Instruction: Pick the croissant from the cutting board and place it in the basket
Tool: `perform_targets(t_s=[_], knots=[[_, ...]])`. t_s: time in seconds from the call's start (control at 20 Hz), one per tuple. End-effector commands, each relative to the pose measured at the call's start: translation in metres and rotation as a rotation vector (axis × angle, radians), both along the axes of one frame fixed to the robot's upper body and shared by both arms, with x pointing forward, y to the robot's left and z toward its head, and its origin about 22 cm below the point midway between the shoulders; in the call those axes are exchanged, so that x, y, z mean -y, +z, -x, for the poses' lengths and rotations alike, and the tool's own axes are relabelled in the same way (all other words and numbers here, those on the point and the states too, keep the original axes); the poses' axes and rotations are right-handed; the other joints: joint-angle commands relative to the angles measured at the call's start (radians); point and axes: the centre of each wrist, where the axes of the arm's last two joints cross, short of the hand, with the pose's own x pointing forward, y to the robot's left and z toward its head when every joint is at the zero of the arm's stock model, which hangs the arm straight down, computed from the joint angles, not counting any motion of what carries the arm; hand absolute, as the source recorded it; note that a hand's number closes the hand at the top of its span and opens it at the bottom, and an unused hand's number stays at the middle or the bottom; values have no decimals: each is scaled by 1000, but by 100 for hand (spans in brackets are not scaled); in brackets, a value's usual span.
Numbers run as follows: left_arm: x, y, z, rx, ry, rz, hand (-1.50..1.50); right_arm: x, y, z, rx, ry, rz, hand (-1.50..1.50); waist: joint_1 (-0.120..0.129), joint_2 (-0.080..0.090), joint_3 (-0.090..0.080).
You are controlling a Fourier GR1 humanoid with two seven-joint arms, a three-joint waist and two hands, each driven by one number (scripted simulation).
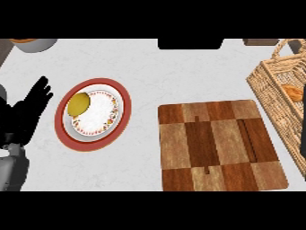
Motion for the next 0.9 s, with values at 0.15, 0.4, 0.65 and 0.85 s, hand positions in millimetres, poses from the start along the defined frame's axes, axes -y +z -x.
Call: perform_targets(t_s=[0.15, 0.4, 0.65, 0.85], knots=[[-6, -2, 6, -12, 9, 1, 0, 5, 16, 44, 366, -132, -62, -150, -22, -9, -1], [-17, -8, 9, -21, 35, -5, 0, -12, 13, 113, 373, -111, -100, -150, -44, -13, -2], [-17, -2, 9, -8, 56, -3, 0, -23, -1, 176, 288, 0, -181, -150, -44, -15, -1], [-6, -19, 11, -23, 34, 2, 0, -37, 0, 231, 280, 22, -205, -150, -39, -8, -1]])
